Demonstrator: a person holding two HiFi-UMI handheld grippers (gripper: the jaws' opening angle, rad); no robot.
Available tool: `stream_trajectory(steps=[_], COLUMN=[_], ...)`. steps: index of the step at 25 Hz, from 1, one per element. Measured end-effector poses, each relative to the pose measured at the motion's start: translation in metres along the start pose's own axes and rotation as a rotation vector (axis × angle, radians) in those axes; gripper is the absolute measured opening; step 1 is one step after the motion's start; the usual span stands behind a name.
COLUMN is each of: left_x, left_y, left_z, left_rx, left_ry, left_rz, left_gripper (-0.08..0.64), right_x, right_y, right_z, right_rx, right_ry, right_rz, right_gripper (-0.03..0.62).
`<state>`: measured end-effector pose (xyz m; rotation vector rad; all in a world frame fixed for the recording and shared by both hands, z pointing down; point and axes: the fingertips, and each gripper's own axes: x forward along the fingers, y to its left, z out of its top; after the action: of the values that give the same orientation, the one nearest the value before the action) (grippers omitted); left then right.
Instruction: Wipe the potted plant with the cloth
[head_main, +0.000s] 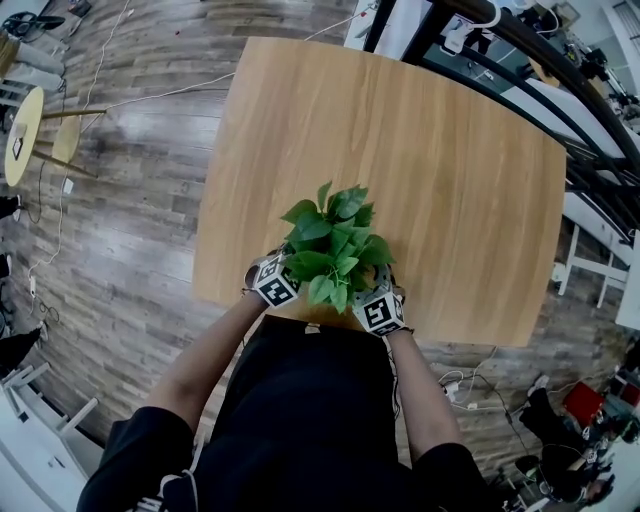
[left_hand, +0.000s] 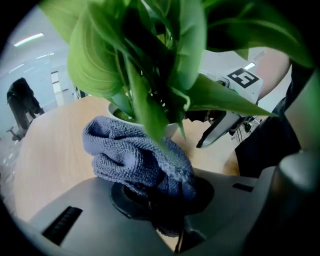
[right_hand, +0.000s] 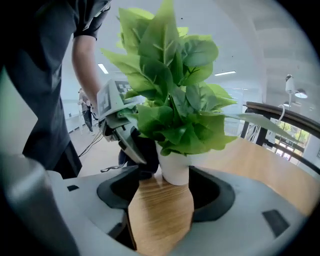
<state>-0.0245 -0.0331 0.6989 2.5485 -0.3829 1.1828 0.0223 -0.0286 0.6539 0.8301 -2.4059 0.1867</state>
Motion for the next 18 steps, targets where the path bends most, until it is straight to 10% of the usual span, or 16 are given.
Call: stream_trajectory(steps=[6,11,18], left_x=[-0.002,-0.004,0.006], left_y=[0.003,0.013,-0.021], left_z=[0.003,0.0,0.003], left_rx=[0.017,0.116,0.046], left_ry=[-0.015,0.038,0.044], left_rz=[0.02,0.068,-0.011], left_gripper=[0.094,0.094,0.094], right_x=[-0.007,0.017,0.018], right_y=[-0.031,-0.029,-0.032], right_z=[-0.01,0.008,0.013], right_rx=[0.108,0.015,0.073], right_ry=[-0.023,-0.022,-0.032], right_rz=[-0.104,-0.003,-0.063], right_gripper=[0.291,0.291,0.291])
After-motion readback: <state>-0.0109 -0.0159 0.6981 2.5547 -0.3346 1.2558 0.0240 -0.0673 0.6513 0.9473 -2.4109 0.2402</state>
